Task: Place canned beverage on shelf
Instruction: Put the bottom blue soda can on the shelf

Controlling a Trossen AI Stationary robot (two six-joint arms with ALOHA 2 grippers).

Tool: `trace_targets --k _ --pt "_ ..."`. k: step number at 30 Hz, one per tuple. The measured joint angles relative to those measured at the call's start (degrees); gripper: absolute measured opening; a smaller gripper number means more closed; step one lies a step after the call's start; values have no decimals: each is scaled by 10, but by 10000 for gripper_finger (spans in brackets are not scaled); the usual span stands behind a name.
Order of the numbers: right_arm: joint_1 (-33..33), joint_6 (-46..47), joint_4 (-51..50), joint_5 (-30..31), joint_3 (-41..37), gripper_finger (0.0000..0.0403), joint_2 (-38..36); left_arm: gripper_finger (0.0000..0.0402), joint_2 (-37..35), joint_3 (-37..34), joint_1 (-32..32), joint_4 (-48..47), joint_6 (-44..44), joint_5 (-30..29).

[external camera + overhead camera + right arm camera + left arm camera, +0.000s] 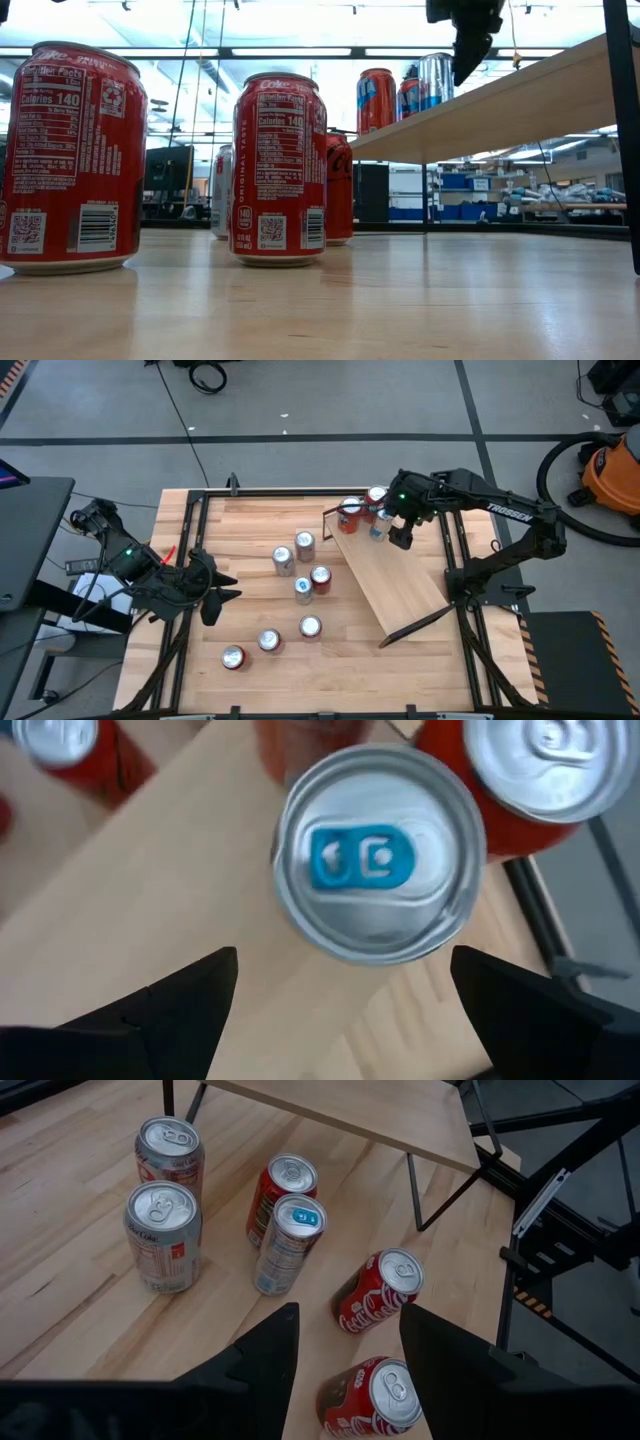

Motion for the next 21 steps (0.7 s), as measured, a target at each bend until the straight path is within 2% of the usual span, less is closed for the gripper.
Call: trace_targets --k 7,14,21 --pt "1 132 18 33 0 378 0 185 0 0 0 0 0 0" --pt "14 200 36 31 0 378 0 185 0 0 0 0 0 0" --pt "43 243 78 102 0 378 0 185 0 0 0 0 0 1"
